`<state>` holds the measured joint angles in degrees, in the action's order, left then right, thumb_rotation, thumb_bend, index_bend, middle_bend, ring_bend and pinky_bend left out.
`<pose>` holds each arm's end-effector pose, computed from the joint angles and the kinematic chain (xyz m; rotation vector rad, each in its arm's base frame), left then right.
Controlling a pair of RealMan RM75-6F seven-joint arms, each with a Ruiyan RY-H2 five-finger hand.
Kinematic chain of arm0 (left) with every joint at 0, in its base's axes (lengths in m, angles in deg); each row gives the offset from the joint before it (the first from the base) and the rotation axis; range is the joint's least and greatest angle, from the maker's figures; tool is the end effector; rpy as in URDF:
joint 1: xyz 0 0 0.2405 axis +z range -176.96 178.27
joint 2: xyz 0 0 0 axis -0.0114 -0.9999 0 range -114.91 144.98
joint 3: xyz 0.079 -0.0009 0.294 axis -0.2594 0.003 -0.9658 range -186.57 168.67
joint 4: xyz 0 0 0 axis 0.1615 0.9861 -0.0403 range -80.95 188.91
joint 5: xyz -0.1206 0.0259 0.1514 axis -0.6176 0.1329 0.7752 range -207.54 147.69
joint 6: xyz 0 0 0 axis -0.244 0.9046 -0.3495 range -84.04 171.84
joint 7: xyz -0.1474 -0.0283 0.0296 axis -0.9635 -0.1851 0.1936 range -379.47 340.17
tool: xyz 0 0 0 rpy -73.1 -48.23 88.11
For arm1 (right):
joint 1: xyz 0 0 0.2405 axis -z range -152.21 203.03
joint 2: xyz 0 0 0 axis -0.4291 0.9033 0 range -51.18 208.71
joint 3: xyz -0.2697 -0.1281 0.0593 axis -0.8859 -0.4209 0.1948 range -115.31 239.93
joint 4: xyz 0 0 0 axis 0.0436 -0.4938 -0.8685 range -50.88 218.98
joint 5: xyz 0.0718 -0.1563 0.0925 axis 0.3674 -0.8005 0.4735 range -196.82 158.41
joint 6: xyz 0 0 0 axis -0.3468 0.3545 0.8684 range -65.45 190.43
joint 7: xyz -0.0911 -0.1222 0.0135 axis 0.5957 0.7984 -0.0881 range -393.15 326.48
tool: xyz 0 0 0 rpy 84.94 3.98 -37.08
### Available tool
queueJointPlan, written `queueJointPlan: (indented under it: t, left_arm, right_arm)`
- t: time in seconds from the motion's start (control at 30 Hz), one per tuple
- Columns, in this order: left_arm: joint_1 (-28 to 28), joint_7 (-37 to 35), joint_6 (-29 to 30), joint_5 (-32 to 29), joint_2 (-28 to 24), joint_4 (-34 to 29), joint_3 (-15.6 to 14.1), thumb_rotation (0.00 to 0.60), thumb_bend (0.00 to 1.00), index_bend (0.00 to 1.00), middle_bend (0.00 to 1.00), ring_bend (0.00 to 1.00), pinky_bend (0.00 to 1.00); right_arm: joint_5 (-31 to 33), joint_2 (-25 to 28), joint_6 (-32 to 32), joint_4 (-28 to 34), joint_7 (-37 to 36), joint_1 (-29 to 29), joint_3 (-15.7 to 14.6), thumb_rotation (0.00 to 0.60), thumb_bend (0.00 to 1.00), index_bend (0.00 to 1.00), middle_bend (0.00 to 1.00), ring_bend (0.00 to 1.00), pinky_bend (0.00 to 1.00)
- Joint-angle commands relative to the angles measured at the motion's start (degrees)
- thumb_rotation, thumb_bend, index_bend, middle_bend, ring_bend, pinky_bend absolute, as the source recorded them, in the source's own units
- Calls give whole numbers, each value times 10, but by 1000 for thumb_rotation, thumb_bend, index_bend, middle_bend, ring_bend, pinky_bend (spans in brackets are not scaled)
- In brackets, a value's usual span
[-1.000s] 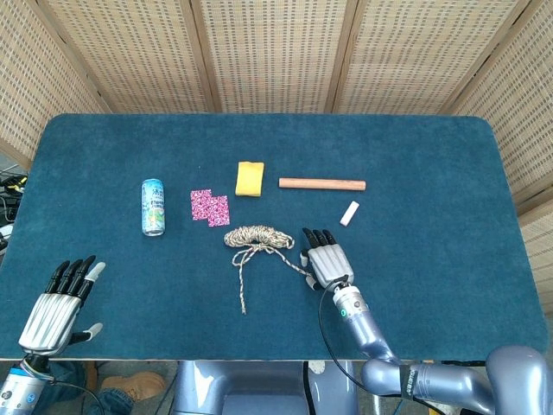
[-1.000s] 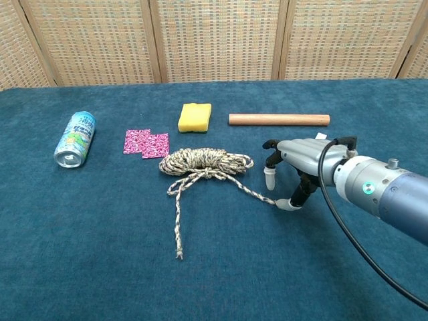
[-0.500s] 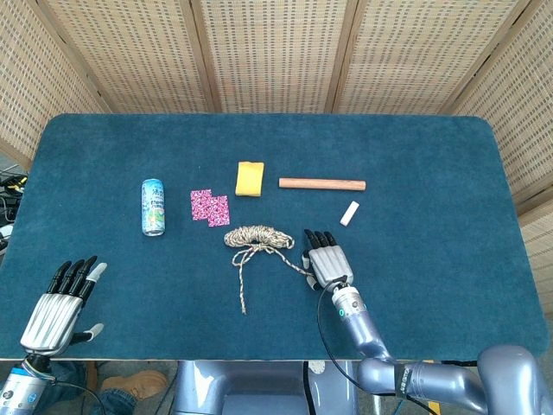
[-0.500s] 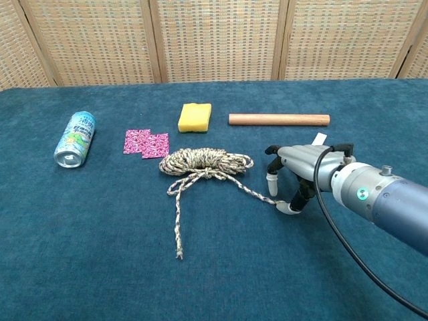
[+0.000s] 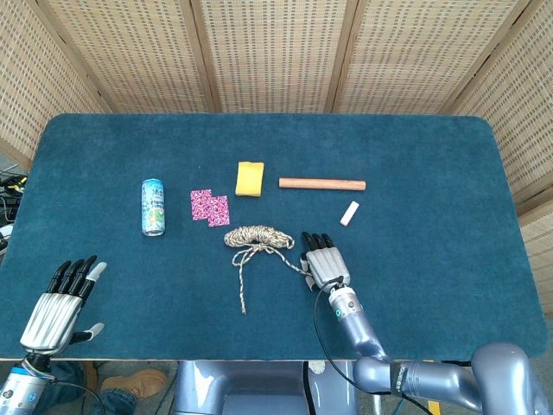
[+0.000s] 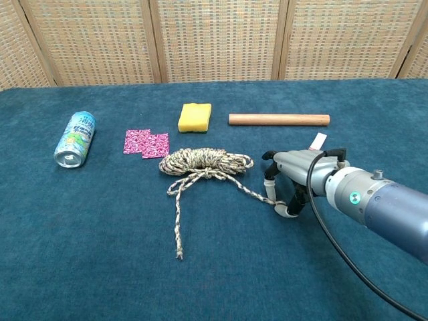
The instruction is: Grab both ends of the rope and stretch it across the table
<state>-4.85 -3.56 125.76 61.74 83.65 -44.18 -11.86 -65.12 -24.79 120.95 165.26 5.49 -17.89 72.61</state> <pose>-0.3165 0.1714 0.1324 -1.6189 -0.8669 -0.8098 -0.1733 -0.3534 -0.0924 1.8391 -1.0614 0.7062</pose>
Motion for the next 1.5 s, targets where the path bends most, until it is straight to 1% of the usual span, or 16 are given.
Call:
queueJointPlan:
  t: [0.03, 0.17, 0.4, 0.53, 0.57, 0.63, 0.73, 0.77, 0.8, 0.83, 0.9, 1.0, 1.17, 1.3, 1.43, 1.5]
  left_arm:
    - [0, 0, 0, 0, 0, 0, 0, 600, 0, 0, 0, 0, 0]
    - [-1, 1, -1, -1, 0, 1, 0, 600, 0, 0, 0, 0, 0]
    - [-11, 10, -13, 6, 5, 8, 1, 600, 0, 0, 0, 0, 0]
    - [-38, 47, -33, 30, 20, 23, 10, 600, 0, 0, 0, 0, 0]
    - [-50, 55, -37, 49, 27, 29, 13, 600, 0, 0, 0, 0, 0]
    - [-79, 64, -50, 93, 40, 43, 16, 600, 0, 26, 0, 0, 0]
    - [-126, 60, -78, 150, 60, 67, 17, 600, 0, 135, 0, 0, 0]
    - [-141, 56, -86, 166, 68, 77, 18, 600, 0, 186, 0, 0, 0]
    - [-152, 52, -91, 177, 75, 87, 19, 600, 0, 237, 0, 0, 0]
    - [-171, 51, -103, 193, 86, 101, 21, 600, 1, 268, 0, 0, 0]
    - [-196, 52, -120, 208, 105, 121, 24, 600, 17, 326, 0, 0, 0]
    - [-223, 54, -145, 218, 127, 142, 26, 600, 44, 356, 0, 0, 0]
    - [-263, 69, -185, 223, 165, 174, 29, 600, 88, 377, 0, 0, 0]
    - [-277, 81, -199, 219, 184, 189, 28, 600, 125, 413, 0, 0, 0]
    - [-289, 88, -211, 208, 208, 205, 28, 600, 149, 426, 0, 0, 0]
    - [-294, 90, -215, 203, 221, 214, 27, 600, 180, 431, 0, 0, 0]
  right_arm:
    - [-4, -3, 2, -2, 0, -1, -1, 600, 415, 555, 0, 0, 0]
    - [-14, -4, 9, -3, 1, -3, -3, 600, 445, 585, 0, 0, 0]
    - [-45, 1, 20, -8, 0, -2, -11, 600, 447, 620, 0, 0, 0]
    - [-61, 0, 25, -12, 6, -3, -17, 600, 446, 627, 0, 0, 0]
    - [-63, 0, 25, -11, 7, -3, -17, 600, 447, 628, 0, 0, 0]
    - [-67, -1, 27, -11, 12, -4, -17, 600, 448, 629, 0, 0, 0]
    - [-69, -3, 28, -9, 19, -7, -16, 600, 448, 630, 0, 0, 0]
    - [-69, -3, 28, -9, 20, -8, -15, 600, 448, 631, 0, 0, 0]
    - [-68, -4, 27, -9, 22, -9, -14, 600, 448, 631, 0, 0, 0]
    - [-67, -5, 27, -9, 24, -10, -12, 600, 448, 632, 0, 0, 0]
    - [-67, -6, 25, -10, 27, -12, -11, 600, 448, 634, 0, 0, 0]
    - [-65, -7, 22, -11, 31, -14, -10, 600, 447, 635, 0, 0, 0]
    - [-57, -9, 13, -17, 35, -19, -7, 600, 448, 636, 0, 0, 0]
    - [-54, -11, 9, -23, 35, -20, -7, 600, 448, 636, 0, 0, 0]
    - [-54, -14, 6, -29, 34, -21, -7, 600, 448, 637, 0, 0, 0]
    - [-54, -16, 6, -32, 33, -21, -7, 600, 448, 637, 0, 0, 0]
